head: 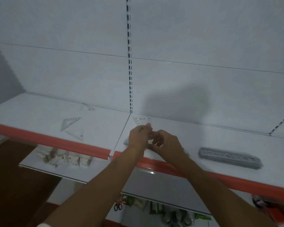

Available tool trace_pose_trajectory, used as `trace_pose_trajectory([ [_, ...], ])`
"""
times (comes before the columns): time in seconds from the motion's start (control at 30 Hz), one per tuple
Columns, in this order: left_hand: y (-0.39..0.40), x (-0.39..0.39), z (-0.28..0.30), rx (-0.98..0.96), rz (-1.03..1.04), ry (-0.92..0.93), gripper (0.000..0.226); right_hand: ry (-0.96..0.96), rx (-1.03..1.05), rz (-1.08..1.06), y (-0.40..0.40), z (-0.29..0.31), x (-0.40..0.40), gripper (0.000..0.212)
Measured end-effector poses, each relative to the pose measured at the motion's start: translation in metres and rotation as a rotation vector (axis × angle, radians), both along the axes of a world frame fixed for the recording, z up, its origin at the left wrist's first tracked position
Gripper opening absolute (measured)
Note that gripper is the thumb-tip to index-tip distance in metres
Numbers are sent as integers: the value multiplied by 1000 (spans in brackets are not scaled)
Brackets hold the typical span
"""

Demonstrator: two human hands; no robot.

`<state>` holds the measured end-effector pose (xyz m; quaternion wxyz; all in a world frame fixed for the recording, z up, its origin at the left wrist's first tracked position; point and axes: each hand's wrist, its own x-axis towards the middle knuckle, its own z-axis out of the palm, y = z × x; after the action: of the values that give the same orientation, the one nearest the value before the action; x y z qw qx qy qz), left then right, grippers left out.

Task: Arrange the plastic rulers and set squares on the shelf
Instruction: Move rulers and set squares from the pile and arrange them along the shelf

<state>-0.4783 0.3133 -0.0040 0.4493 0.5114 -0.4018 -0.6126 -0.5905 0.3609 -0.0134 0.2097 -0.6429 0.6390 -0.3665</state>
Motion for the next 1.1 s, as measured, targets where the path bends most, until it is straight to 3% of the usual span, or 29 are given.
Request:
trace_pose_trajectory([
  [0.1, -2, 11, 1, -32, 10, 19, 24, 15, -57, -86, -5, 1, 20, 25],
  [0.27, -17, 43, -4, -74, 0, -46, 19, 246, -93, -133, -20, -1, 38, 28],
  [0.37, -30, 71, -22, -182, 99, -247, 20, 341, 18, -174, -29, -6, 33, 30],
  [0.5, -33, 94, -47, -351, -26, -556, 22, 438, 101, -192, -35, -17, 24, 32],
  [0.73, -35, 92, -66, -487, -38, -882, 30, 548, 165, -189, -40, -27, 25, 30],
  [0.93, -31, 92, -68, -391, -86, -879, 21, 552, 181, -143, -42, -30, 18, 23],
  [1.1, -25, 94, -61, -428, -57, -867, 29, 530, 163, -111, -44, -24, 23, 45],
])
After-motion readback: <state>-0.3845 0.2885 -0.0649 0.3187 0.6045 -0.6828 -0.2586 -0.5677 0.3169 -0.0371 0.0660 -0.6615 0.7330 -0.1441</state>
